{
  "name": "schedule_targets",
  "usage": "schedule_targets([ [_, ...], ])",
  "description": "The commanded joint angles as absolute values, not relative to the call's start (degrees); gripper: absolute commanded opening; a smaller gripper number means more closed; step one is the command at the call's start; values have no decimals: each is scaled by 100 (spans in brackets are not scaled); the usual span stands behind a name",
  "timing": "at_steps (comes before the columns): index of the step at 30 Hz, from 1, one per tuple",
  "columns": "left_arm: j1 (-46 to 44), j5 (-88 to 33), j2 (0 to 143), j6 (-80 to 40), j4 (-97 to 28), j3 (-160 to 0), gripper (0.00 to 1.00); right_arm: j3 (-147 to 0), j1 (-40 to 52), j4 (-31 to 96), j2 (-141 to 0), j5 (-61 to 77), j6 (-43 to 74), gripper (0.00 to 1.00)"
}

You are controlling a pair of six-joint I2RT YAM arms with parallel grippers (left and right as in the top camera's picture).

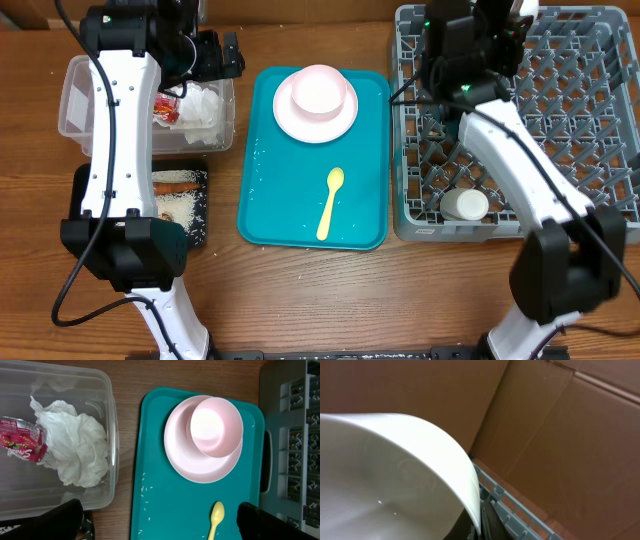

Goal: Sort waste into correct bins and load items into the dishwasher
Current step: 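Carry the white bowl right and set it in the dish rack, then move the right gripper back to the pink bowl on the plate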

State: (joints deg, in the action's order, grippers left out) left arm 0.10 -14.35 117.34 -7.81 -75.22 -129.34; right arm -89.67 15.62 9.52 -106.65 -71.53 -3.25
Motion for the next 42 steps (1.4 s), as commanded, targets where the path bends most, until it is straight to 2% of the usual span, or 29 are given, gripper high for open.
schedule_targets([
  [1,3,-1441,11710,-836,-7518,-13028,100,-9011,1337,683,-11039,-6663,-816,4],
  [10,3,-1441,11710,-836,-7518,-13028,100,-9011,1256,178,-11703,-5758,-819,4],
  [20,3,-1441,11710,-836,-7518,-13028,100,-9011,1083,-825,-12342,-5774,-908,4],
  [29,3,-1441,11710,-836,-7518,-13028,100,-9011,1094,-652,-12499,-5592,-904,4],
  [35,3,-1441,11710,-836,-7518,-13028,100,-9011,1345,-148,-12499,-5367,-902,10],
  [38,3,-1441,11710,-836,-7518,-13028,100,-9011,1409,16,-12499,-5369,-902,23],
  [39,3,-1441,11710,-836,-7518,-13028,100,-9011,1439,51,-12499,-5389,-902,38],
  [40,3,-1441,11710,-836,-7518,-13028,100,-9011,1457,58,-12499,-5389,-902,44],
  [42,3,-1441,11710,-836,-7518,-13028,100,-9013,1507,56,-12495,-5393,-904,48],
])
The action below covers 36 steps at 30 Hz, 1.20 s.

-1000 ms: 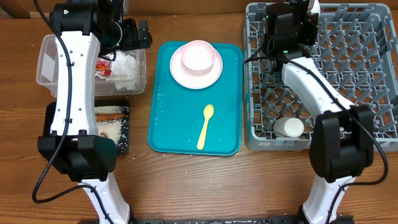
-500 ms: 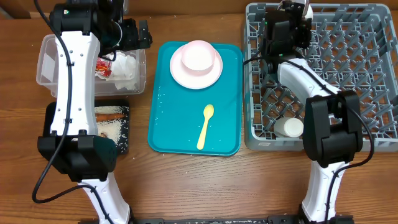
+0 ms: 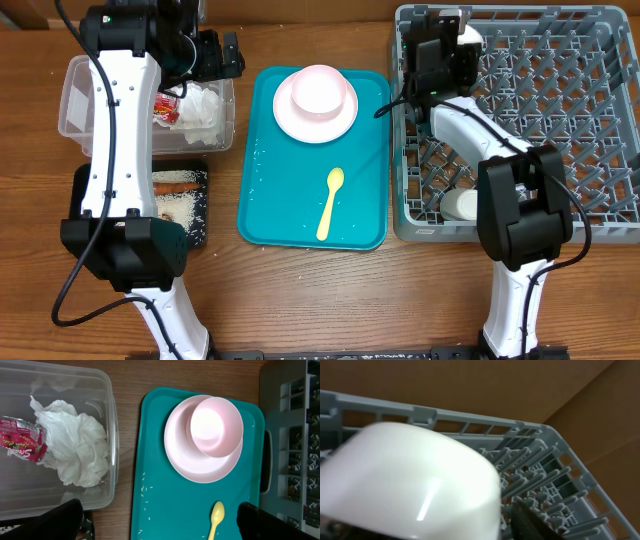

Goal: Sort waste into correct bins and load items into the dishwasher
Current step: 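Move the right gripper back to the pink bowl on the plate, then grasp the pink bowl rim with the right gripper and lift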

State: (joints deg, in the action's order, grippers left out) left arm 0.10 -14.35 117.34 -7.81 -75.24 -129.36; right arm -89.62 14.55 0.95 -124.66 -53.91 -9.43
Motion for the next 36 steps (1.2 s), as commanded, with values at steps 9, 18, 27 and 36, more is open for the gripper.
schedule_targets([
  [9,3,-1441,11710,-836,-7518,-13028,100,-9135,1946,454,-12119,-5690,-899,56],
  [18,3,-1441,11710,-836,-7518,-13028,100,-9201,2471,1933,-11201,-4353,580,55],
  [27,3,-1441,11710,-836,-7518,-13028,100,-9198,2383,2561,-11131,80,2731,46],
  [36,3,-1441,11710,-836,-7518,-13028,100,-9198,2475,2062,-11924,399,3468,41],
])
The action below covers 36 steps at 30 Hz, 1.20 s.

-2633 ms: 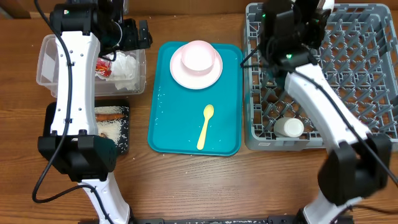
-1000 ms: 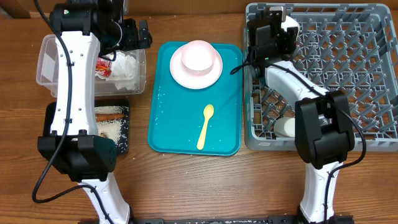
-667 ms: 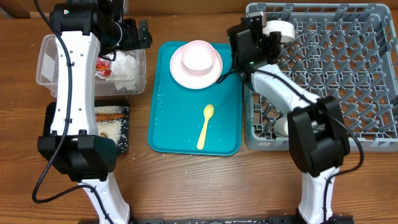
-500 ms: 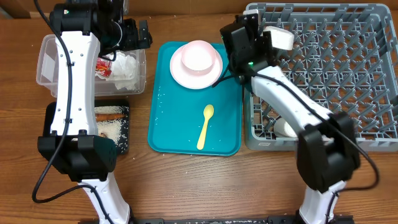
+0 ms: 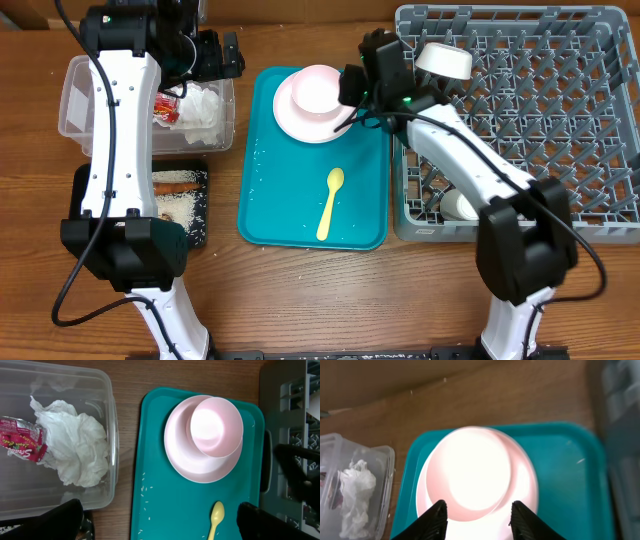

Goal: Sort waste into correct bins and load items into the dishwasher
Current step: 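Grasp the pink bowl rim with the right gripper and lift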

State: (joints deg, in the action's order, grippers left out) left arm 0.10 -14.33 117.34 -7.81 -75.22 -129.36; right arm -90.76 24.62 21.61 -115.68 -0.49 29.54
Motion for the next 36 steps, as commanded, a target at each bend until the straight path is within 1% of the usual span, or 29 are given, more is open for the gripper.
schedule_targets([
  [1,3,-1441,11710,-836,-7518,-13028,100,-9198,2475,2023,-11996,497,3509,41],
  [9,3,-1441,11710,-836,-7518,-13028,100,-9198,2497,1979,-12291,565,4062,38],
  [23,3,-1441,11710,-836,-7518,-13028,100,-9196,2473,1605,-12803,567,4080,34],
  [25,3,-1441,11710,-836,-7518,-13028,100,-9196,2473,1557,-12803,567,4075,30],
  [27,3,-1441,11710,-836,-7518,-13028,100,-9196,2473,1540,-12803,567,4075,21],
  [33,3,-1441,11710,-836,-7518,-13028,100,-9201,2456,1549,-12774,569,4045,4],
  [36,3,-1441,11710,-836,-7518,-13028,100,-9201,2436,1570,-12632,569,3865,4],
])
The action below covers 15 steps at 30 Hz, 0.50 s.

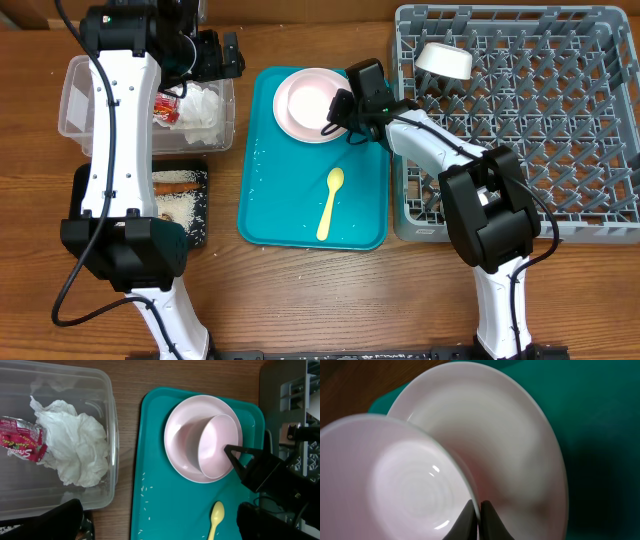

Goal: Sort waste into correct bins and load items into the dishwasher
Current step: 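Grasp the pink bowl rim with the right gripper and lift, then place the pink bowl upright in the dish rack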

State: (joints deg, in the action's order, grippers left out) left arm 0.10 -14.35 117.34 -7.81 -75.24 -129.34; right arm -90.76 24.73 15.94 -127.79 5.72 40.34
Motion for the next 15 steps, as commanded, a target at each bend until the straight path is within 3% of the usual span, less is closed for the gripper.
schedule_targets([
  [1,3,-1441,11710,-836,-7518,-13028,100,-9201,2434,1592,-12532,569,3736,4],
  [9,3,-1441,11710,-836,-7518,-13028,100,-9201,2298,2620,-10831,-440,2969,4],
  [15,3,-1441,11710,-836,-7518,-13028,100,-9201,1970,3972,-9411,-3050,2971,4],
])
